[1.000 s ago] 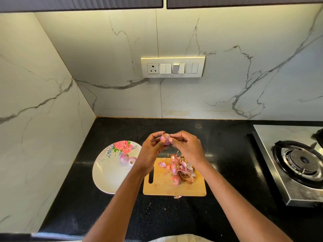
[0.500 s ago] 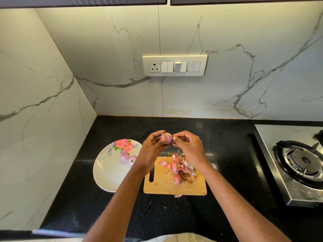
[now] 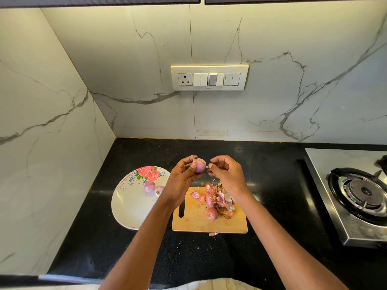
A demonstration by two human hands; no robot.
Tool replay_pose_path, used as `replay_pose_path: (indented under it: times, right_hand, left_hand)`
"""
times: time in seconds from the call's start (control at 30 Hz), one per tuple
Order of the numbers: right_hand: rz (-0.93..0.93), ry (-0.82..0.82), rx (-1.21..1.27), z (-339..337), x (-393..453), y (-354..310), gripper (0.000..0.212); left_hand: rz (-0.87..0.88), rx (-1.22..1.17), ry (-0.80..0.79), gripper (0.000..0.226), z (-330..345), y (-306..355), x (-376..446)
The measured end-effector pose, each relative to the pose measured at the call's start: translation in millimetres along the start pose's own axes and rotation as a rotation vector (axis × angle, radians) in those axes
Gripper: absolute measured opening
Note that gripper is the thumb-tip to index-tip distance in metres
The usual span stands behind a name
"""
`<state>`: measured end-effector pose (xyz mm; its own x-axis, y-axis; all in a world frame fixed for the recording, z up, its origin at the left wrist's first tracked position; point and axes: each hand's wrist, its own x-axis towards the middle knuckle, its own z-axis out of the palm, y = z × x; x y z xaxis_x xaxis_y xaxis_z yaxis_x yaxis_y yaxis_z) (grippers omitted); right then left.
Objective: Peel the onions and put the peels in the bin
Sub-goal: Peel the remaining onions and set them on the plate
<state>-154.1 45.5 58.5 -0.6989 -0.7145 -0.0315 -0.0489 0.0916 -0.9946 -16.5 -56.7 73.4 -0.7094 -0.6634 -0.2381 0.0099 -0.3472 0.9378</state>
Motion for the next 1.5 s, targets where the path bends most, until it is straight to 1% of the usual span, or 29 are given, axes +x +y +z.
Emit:
replay_pose_path:
  times: [0.07, 0.13, 0.2, 0.27, 0.3, 0.37, 0.43, 0.5, 0.57, 0.67, 0.77, 0.87, 0.9, 1.0, 1.1, 1.17, 1.3, 1.37, 1.43, 1.5]
  right_hand:
    - [0.029, 0.026, -0.038, -4.6, 1.2, 5.5, 0.011]
    - [0.061, 0.013, -0.137, -11.0, 3.5, 12.8, 0.01]
    - [0.058, -0.044, -0.296, -16.0, 6.1, 19.7, 0.011]
    - [0.015, -0.091, -0.482, -17.9, 5.8, 22.3, 0.013]
    - [-0.003, -0.096, -0.51, -17.9, 5.0, 21.3, 0.012]
    - [-0.03, -0.104, -0.461, -16.4, 2.6, 14.4, 0.014]
    - [-0.066, -0.148, -0.378, -13.2, 0.7, 3.2, 0.016]
    - [-0.088, -0.202, -0.293, -8.7, -1.2, -6.3, 0.022]
    - [-0.11, -0.198, -0.243, -5.1, -2.9, -11.1, 0.029]
    - [-0.155, -0.135, -0.192, -4.2, -2.8, -10.9, 0.028]
    - [-0.168, -0.122, -0.122, -5.9, -0.8, -10.6, 0.021]
    - [-0.167, -0.114, -0.106, -4.8, 1.2, -9.7, 0.013]
    - [-0.164, -0.11, -0.104, -4.5, 1.1, -9.5, 0.011]
    - [-0.175, -0.088, -0.165, -4.3, -0.1, -8.4, 0.009]
    - [-0.184, -0.062, -0.25, -3.1, -1.9, -7.7, 0.005]
    - [-0.17, -0.052, -0.286, -5.6, -1.0, -6.1, 0.009]
    - [-0.123, -0.125, -0.474, -15.4, 2.6, 5.3, 0.012]
    - [-0.113, -0.138, -0.526, -16.9, 3.5, 9.9, 0.012]
    - [-0.127, -0.116, -0.5, -17.7, 3.5, 6.0, 0.015]
    - [-0.161, -0.104, -0.427, -16.5, 3.7, -4.5, 0.019]
  left_hand:
    - [-0.022, -0.027, 0.0, 0.032, 0.6, 1.1, -0.7]
    - [-0.032, -0.047, -0.004, 0.029, 0.8, 2.4, -0.7]
    - [-0.038, -0.079, 0.003, 0.029, 0.2, 4.4, -0.6]
    - [-0.042, -0.1, 0.012, 0.029, -0.1, 5.7, -0.7]
    - [-0.042, -0.103, 0.016, 0.03, 0.1, 5.4, -0.4]
    - [-0.034, -0.087, 0.034, 0.034, 1.1, 3.8, -0.1]
    - [-0.021, -0.042, 0.068, 0.041, 1.2, 1.7, 1.1]
    - [-0.008, 0.032, 0.103, 0.049, 1.6, 1.1, 1.2]
    - [-0.001, 0.079, 0.116, 0.054, 2.0, -0.6, 0.9]
    - [-0.005, 0.071, 0.087, 0.048, 3.1, -0.1, -0.2]
    - [-0.013, 0.03, 0.061, 0.04, 1.7, 2.4, 0.6]
    - [-0.011, 0.026, 0.058, 0.034, -1.3, 3.3, 1.7]
    - [-0.013, 0.022, 0.058, 0.033, -1.7, 2.6, 1.9]
    - [-0.025, 0.008, 0.057, 0.04, 0.0, 0.3, 1.0]
    - [-0.037, -0.009, 0.06, 0.033, 0.5, -2.7, 2.0]
    - [-0.036, -0.013, 0.067, 0.035, 1.4, -1.7, 2.9]
    - [0.018, 0.037, 0.076, 0.036, -0.9, 0.4, 3.7]
    - [0.047, 0.077, 0.097, 0.047, -3.8, -0.1, 3.5]
    - [0.068, 0.124, 0.111, 0.06, -4.8, -0.5, 4.4]
    - [0.08, 0.165, 0.109, 0.058, -5.1, -1.0, 5.7]
